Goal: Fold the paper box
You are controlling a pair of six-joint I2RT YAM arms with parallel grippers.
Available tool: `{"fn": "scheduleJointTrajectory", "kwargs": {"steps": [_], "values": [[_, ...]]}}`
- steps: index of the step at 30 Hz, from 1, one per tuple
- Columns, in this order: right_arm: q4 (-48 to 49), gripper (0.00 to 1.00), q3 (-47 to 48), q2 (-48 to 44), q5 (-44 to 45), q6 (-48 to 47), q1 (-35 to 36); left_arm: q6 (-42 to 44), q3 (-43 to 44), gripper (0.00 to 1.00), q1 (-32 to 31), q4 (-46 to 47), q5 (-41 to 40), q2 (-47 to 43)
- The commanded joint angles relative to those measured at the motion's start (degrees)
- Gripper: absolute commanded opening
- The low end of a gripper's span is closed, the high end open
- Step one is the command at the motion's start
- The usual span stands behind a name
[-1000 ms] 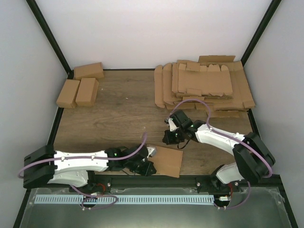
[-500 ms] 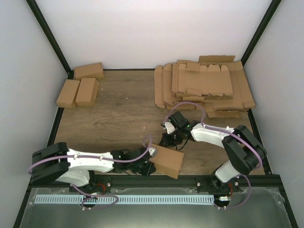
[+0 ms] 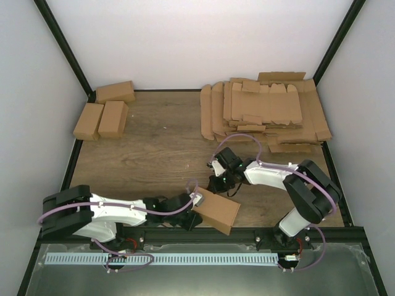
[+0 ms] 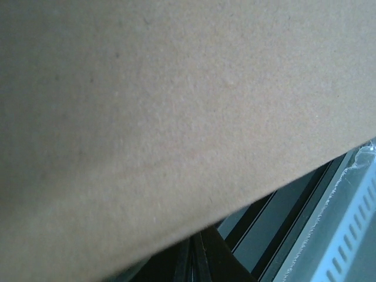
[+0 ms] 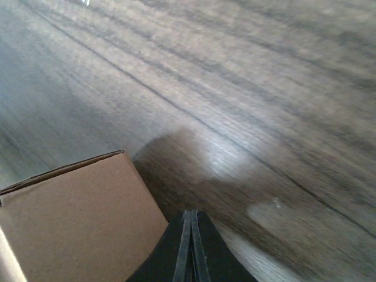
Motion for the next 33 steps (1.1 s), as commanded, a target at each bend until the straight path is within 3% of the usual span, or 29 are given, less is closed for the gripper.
{"fn": "scheduleJointTrajectory", "kwargs": {"steps": [1,12,19,25,33], "values": [[-5.7,0.02,3.0,-1.6,5.5,-0.9,1.5,2.4,-0.4,0.04,0.5,4.9,-7.0,-3.0],[-1.5,0.06,5.4,5.6,-2.5,-7.9,2.8,6.3,-1.3,0.04,0.8,13.6,-10.3,-1.0],[-3.4,0.05,9.0,8.3,10.5,-6.5,1.7,7.1,-0.6,0.04,0.9,14.0,-14.6,-0.3],[-4.5,0.05,12.8,6.4,14.9,-7.4,-4.0,4.9,-0.1,0.06,1.1,5.1,-15.5,-4.6],[-6.3,0.10,19.3,10.1,9.0,-13.9,-3.7,-2.1,2.9,0.10,1.3,-13.6,-12.5,-6.7]]}}
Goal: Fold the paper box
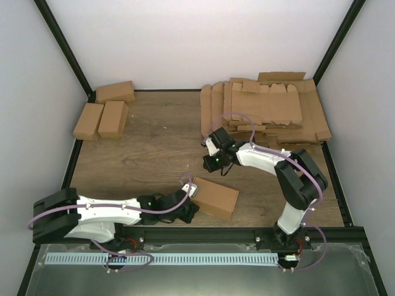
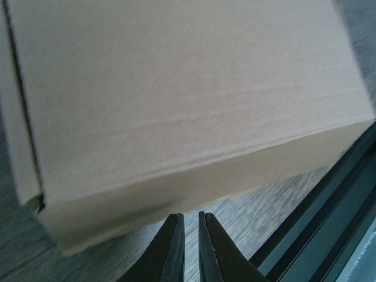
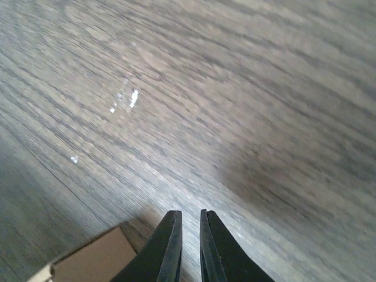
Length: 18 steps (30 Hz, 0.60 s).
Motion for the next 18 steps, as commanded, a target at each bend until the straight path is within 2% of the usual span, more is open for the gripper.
{"fn": "scheduleJointTrajectory", "kwargs": {"steps": [1,6,14,18], "values": [[-0.8,0.11,3.3,2.5,-2.8,-4.9,0.4,-5.1,2.7,0.09,0.4,-12.9,0.3,-0.9],[-0.8,0.11,4.6,5.2,-2.0,-6.3,2.0,-9.8,4.1,0.04,0.7,-18.8,0.4,-0.5],[-0.2,0.11,5.4,9.2,-2.9,-9.3,6.6,-8.9,5.3,0.04,2.1,-15.9,-1.6,4.0],[1.0,0.11,4.2,10.7,-4.2,-11.3,7.0,-7.1,4.9,0.04,3.0,-11.7,-3.5,5.2]]}}
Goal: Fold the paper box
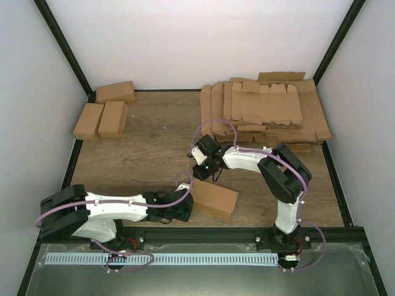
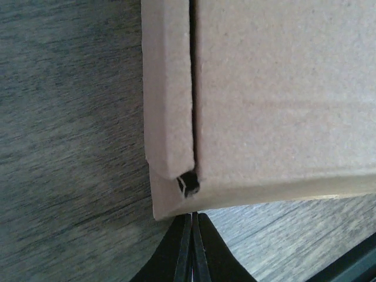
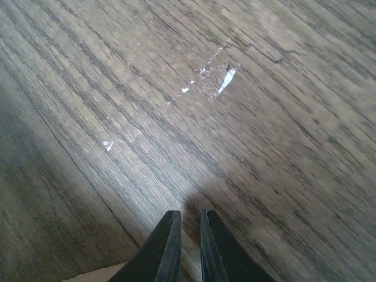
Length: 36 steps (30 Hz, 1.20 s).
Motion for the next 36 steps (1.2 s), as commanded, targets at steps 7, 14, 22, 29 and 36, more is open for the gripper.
{"fn": "scheduleJointTrajectory", "kwargs": {"steps": [7,14,22,29,36], "values": [[2.0,0.11,-3.3,2.6,-5.1,-3.6,1.6,4.8,0.3,0.04,1.4,10.3,-5.5,2.0],[5.2,0.11,-7.3,1.0,-10.1,-1.8,2.6,8.9,-2.9,0.04,1.4,19.6,-7.4,2.2],[5.9,0.11,-9.2,0.6,-15.9,-3.9,2.6,17.6,-3.9,0.04,1.8,25.7,-12.5,0.3],[4.5,0.11,-6.2,0.9,-8.4,-0.7,1.9,21.6,-2.5,0.04,6.1,24.1,-12.0,-1.0],[4.6,0.11,-6.4,-4.3,2.8,10.2,-8.3,19.6,2.7,0.06,13.4,14.4,-8.6,-0.1]]}}
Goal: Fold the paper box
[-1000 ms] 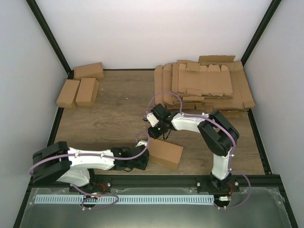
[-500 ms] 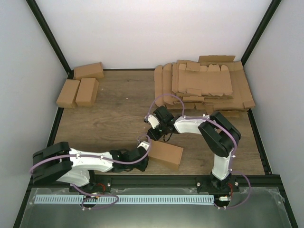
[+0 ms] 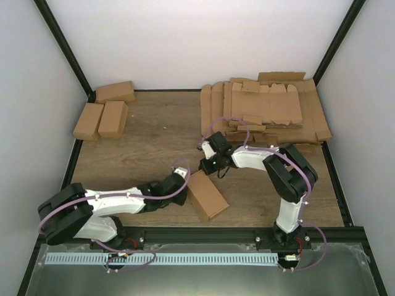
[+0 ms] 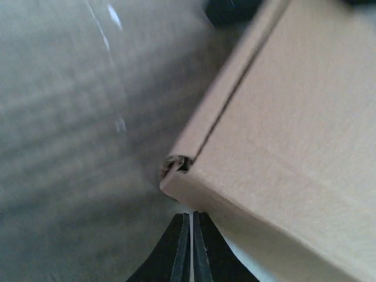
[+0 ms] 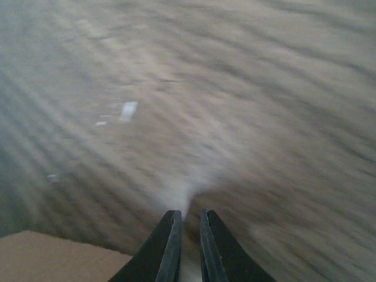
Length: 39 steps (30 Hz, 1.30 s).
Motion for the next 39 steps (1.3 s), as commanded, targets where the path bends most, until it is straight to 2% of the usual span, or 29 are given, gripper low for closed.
{"fn": "scheduleJointTrajectory", "kwargs": {"steps": [1,6,9,13,17,22,25,29,39], "values": [[-6.1,0.11,-1.1,-4.1,7.6,7.6,-4.8,-0.7,7.2,0.06,3.2,1.6,-4.0,-0.1],[-11.3,0.16,-0.6,-6.4,16.8,10.9,-6.5,-3.2,10.7,0.08,5.3,-2.1,-1.5,2.1],[-14.1,0.18,-1.9,-8.5,20.4,12.9,-6.5,-4.2,10.1,0.09,5.3,-3.5,0.9,-0.2],[-18.2,0.19,-4.7,-12.5,24.9,16.7,-6.5,-8.5,9.3,0.12,5.4,-11.6,5.2,-4.4],[-21.9,0.17,-8.7,-15.9,23.4,19.8,-6.3,-16.0,5.6,0.08,3.5,-13.3,13.9,-7.0],[-25.8,0.11,-12.1,-20.0,21.9,25.6,-1.1,-27.0,3.6,0.04,-5.4,-13.8,13.7,-8.9],[-27.5,0.03,-12.3,-20.0,22.3,30.8,4.0,-31.3,3.9,0.04,-9.5,-13.9,12.8,-7.6],[-25.8,0.01,-15.2,-21.5,20.7,33.7,6.2,-34.2,4.6,0.04,-12.4,-11.6,11.6,-3.3],[-26.9,0.01,-17.4,-23.9,14.7,32.1,9.8,-36.3,8.7,0.04,-16.3,-6.4,11.4,6.0]]}}
